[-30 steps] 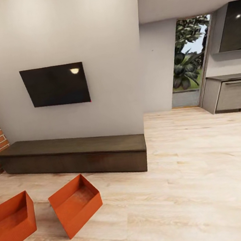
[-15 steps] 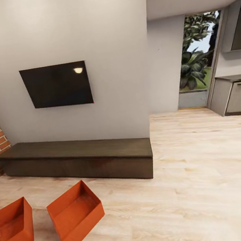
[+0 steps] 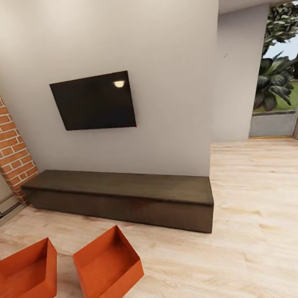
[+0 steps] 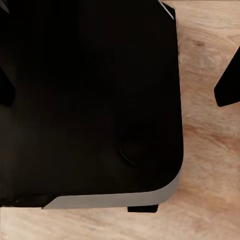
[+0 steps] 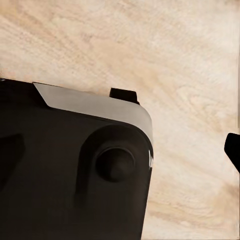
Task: Move the two storage containers from the living room to the garage. In the garage, place one container on the floor and stack the other container on top of it (either order is fine).
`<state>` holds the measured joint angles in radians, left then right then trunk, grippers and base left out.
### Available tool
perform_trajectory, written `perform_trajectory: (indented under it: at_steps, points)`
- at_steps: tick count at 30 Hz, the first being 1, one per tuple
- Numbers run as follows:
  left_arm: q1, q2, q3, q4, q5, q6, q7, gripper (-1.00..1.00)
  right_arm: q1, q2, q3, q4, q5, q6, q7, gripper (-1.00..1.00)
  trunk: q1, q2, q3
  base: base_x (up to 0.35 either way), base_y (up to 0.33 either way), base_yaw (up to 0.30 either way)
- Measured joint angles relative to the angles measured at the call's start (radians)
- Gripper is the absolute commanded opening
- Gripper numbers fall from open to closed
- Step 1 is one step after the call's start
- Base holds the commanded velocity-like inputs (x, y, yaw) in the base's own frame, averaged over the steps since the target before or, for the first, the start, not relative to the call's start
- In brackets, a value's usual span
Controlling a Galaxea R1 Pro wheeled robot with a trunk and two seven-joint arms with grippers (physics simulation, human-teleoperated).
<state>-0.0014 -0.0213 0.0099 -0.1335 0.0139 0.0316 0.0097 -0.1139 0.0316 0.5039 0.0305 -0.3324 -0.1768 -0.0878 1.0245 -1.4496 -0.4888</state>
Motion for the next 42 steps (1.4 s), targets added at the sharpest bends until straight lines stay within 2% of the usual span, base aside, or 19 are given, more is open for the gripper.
perform_trajectory:
  at_steps: [20,25,30,42]
  points:
    - [0.000,0.002,0.000,-0.001,0.005,-0.004,0.000,1.00,0.000,0.000,0.000,0.000,0.000,0.000,0.000,1.00,0.000,0.000,0.000,0.303,-0.180,0.274]
    - [0.000,0.002,0.000,-0.002,0.004,-0.007,0.000,1.00,0.000,0.000,0.000,0.000,0.000,0.000,0.000,1.00,0.000,0.000,0.000,0.260,-0.146,0.103]
    - [0.000,0.002,0.000,-0.003,0.004,-0.008,0.000,1.00,0.000,0.000,0.000,0.000,0.000,0.000,0.000,1.00,0.000,0.000,0.000,0.065,-0.033,0.087]
    - [0.000,0.002,0.000,-0.003,0.004,-0.007,0.000,1.00,0.000,0.000,0.000,0.000,0.000,0.000,0.000,1.00,0.001,0.000,0.000,0.003,-0.001,0.260]
